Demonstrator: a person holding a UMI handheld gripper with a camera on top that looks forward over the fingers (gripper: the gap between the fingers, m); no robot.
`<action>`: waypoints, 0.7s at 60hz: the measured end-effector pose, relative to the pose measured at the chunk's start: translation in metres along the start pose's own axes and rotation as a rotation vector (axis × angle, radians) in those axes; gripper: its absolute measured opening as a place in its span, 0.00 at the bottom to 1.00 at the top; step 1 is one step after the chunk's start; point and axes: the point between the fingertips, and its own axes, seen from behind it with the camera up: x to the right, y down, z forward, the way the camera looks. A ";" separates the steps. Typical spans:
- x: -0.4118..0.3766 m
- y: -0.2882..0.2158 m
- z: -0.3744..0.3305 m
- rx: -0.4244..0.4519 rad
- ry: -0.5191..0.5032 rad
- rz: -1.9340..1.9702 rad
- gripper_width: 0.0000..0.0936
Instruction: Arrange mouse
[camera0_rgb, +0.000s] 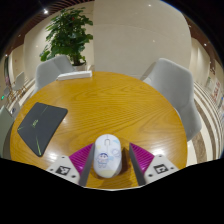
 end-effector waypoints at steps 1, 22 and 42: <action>0.000 0.000 0.000 0.000 0.001 0.001 0.71; -0.019 -0.050 -0.014 0.039 0.009 0.051 0.39; -0.204 -0.172 -0.022 0.159 -0.189 -0.016 0.38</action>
